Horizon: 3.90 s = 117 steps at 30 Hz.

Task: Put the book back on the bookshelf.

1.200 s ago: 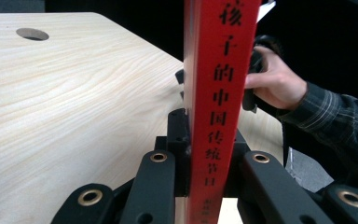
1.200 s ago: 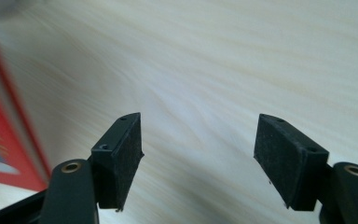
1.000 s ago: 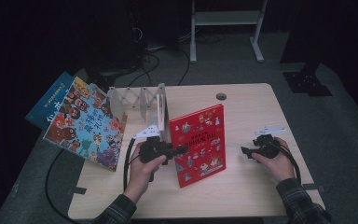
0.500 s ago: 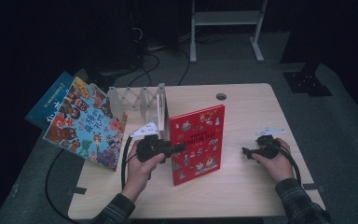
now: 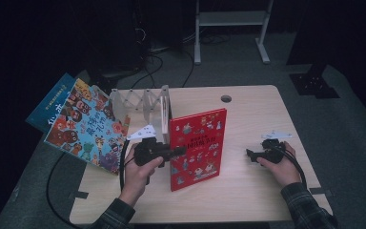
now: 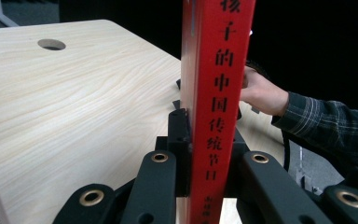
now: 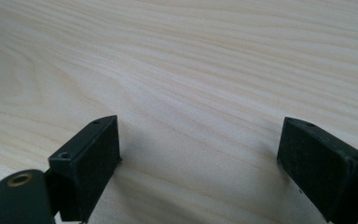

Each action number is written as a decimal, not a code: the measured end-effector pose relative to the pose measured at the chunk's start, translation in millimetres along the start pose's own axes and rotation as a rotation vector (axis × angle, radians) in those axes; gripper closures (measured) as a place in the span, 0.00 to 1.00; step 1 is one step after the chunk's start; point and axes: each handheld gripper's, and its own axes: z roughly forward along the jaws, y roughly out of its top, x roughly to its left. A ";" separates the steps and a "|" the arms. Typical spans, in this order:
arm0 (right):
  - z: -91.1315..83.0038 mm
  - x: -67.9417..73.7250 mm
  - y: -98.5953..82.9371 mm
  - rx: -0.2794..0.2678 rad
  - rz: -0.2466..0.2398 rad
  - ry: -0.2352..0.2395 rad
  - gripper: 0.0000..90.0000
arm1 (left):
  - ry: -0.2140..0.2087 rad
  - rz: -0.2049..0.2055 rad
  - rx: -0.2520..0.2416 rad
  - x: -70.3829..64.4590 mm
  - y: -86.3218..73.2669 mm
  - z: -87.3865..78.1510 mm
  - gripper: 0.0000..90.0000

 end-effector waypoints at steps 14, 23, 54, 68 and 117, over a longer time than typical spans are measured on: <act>0.2 -0.4 0.2 0.001 0.006 -0.004 0.13 | 0.031 -0.034 -0.050 7.5 -1.5 -38.9 0.88; 0.4 -1.1 0.4 -0.001 0.010 -0.009 0.13 | 0.073 -0.063 -0.100 14.5 -5.8 -75.6 0.88; 1.0 -2.8 1.1 0.000 0.021 -0.021 0.13 | 0.454 -0.108 -0.274 40.4 -15.3 -174.9 0.88; 1.5 -3.5 1.4 -0.001 0.024 -0.022 0.13 | 0.652 -0.122 -0.287 66.6 -3.2 -157.9 0.88; 2.4 -5.2 2.3 0.000 0.029 -0.026 0.13 | 0.764 -0.116 -0.182 129.2 7.7 -94.9 0.86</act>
